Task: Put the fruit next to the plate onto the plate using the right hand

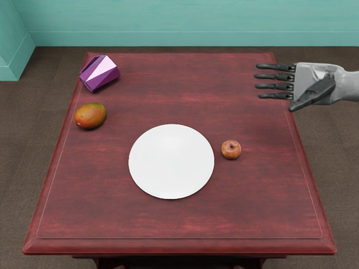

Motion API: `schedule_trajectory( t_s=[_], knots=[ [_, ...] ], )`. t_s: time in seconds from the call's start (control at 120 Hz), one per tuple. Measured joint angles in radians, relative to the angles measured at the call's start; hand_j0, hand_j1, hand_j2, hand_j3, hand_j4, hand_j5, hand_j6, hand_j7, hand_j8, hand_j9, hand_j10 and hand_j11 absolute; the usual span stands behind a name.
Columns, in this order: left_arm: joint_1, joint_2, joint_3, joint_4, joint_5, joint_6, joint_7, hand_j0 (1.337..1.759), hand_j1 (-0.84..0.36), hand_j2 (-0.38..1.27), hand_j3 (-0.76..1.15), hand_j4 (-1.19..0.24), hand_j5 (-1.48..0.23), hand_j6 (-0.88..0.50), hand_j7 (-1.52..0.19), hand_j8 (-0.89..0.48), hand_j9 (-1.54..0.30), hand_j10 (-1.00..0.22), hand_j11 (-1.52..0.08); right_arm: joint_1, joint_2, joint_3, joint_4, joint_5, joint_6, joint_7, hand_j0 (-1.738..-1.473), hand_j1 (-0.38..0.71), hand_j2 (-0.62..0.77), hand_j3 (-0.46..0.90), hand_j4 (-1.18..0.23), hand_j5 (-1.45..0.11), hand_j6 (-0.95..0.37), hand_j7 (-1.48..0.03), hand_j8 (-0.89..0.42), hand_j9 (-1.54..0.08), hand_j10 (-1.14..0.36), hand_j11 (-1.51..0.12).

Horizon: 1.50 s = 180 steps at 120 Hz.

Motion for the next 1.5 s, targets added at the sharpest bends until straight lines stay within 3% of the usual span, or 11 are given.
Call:
schedule_trajectory(
  t_s=[0.217, 0.45, 0.525, 0.667, 0.792, 0.9, 1.083, 1.267, 1.442, 1.5],
  knots=[
    [0.0, 0.0, 0.0, 0.0, 0.0, 0.0, 0.0, 1.658, 0.06, 0.05, 0.0, -0.24, -0.32, -0.24, -0.32, -0.24, -0.32, -0.24, -0.32, -0.001, -0.003, 0.027, -0.017, -0.005, 0.0, 0.016, -1.658, -0.31, -0.01, 0.0, -0.03, -0.04, -0.03, -0.04, -0.03, -0.04, -0.03, -0.04],
    [0.0, 0.0, 0.0, 0.0, 0.0, 0.0, 0.0, 1.658, 0.06, 0.05, 0.0, -0.24, -0.32, -0.24, -0.32, -0.24, -0.32, -0.24, -0.32, 0.004, 0.012, 0.065, -0.035, -0.244, 0.0, 0.142, -1.658, -0.31, -0.01, 0.0, -0.03, -0.05, -0.03, -0.05, -0.03, -0.05, -0.03, -0.05],
    [0.0, 0.0, 0.0, 0.0, 0.0, 0.0, 0.0, 1.658, 0.06, 0.05, 0.0, -0.24, -0.32, -0.24, -0.32, -0.24, -0.32, -0.24, -0.32, 0.001, 0.002, 0.098, 0.041, -0.406, 0.0, 0.19, -1.658, -0.3, -0.01, 0.0, -0.04, -0.05, -0.04, -0.05, -0.04, -0.05, -0.04, -0.05],
    [0.0, 0.0, 0.0, 0.0, 0.0, 0.0, 0.0, 1.658, 0.06, 0.05, 0.0, -0.24, -0.32, -0.25, -0.32, -0.25, -0.32, -0.24, -0.32, -0.033, -0.032, 0.127, 0.239, -0.645, -0.004, 0.244, -1.658, -0.3, -0.01, 0.0, -0.04, -0.05, -0.04, -0.05, -0.04, -0.05, -0.04, -0.05],
    [0.0, 0.0, 0.0, 0.0, 0.0, 0.0, 0.0, 1.658, 0.06, 0.05, 0.0, -0.24, -0.32, -0.24, -0.32, -0.24, -0.32, -0.24, -0.32, -0.1, -0.058, 0.133, 0.359, -0.8, -0.14, 0.297, -1.658, -0.3, -0.01, 0.0, -0.05, -0.06, -0.05, -0.06, -0.05, -0.06, -0.04, -0.06],
    [0.0, 0.0, 0.0, 0.0, 0.0, 0.0, 0.0, 1.658, 0.06, 0.05, 0.0, -0.24, -0.32, -0.24, -0.32, -0.24, -0.32, -0.24, -0.32, -0.161, -0.053, 0.13, 0.438, -0.915, -0.302, 0.313, -1.658, -0.3, -0.01, 0.0, -0.05, -0.06, -0.05, -0.06, -0.05, -0.06, -0.05, -0.06],
    [0.0, 0.0, 0.0, 0.0, 0.0, 0.0, 0.0, 1.658, 0.06, 0.05, 0.0, -0.24, -0.32, -0.24, -0.32, -0.24, -0.32, -0.24, -0.32, -0.238, -0.001, 0.112, 0.494, -1.047, -0.478, 0.309, -1.658, -0.28, -0.01, 0.0, -0.07, -0.08, -0.07, -0.08, -0.07, -0.08, -0.07, -0.08],
    [0.0, 0.0, 0.0, 0.0, 0.0, 0.0, 0.0, 1.658, 0.06, 0.05, 0.0, -0.24, -0.32, -0.24, -0.32, -0.24, -0.32, -0.24, -0.32, -0.268, 0.051, 0.067, 0.506, -1.164, -0.585, 0.244, -1.658, -0.25, -0.01, 0.0, -0.09, -0.11, -0.09, -0.11, -0.09, -0.11, -0.09, -0.11],
    [0.0, 0.0, 0.0, 0.0, 0.0, 0.0, 0.0, 1.658, 0.06, 0.05, 0.0, -0.24, -0.32, -0.24, -0.32, -0.24, -0.32, -0.24, -0.32, -0.254, 0.105, 0.056, 0.508, -1.19, -0.604, -0.005, -1.658, -0.25, -0.01, 0.0, -0.09, -0.11, -0.09, -0.11, -0.09, -0.11, -0.09, -0.11],
    [0.0, 0.0, 0.0, 0.0, 0.0, 0.0, 0.0, 1.658, 0.06, 0.05, 0.0, -0.24, -0.32, -0.24, -0.32, -0.24, -0.32, -0.24, -0.32, -0.242, 0.115, 0.057, 0.509, -1.192, -0.606, -0.063, -1.658, -0.25, -0.01, 0.0, -0.09, -0.11, -0.09, -0.11, -0.09, -0.11, -0.09, -0.11]
  ],
)
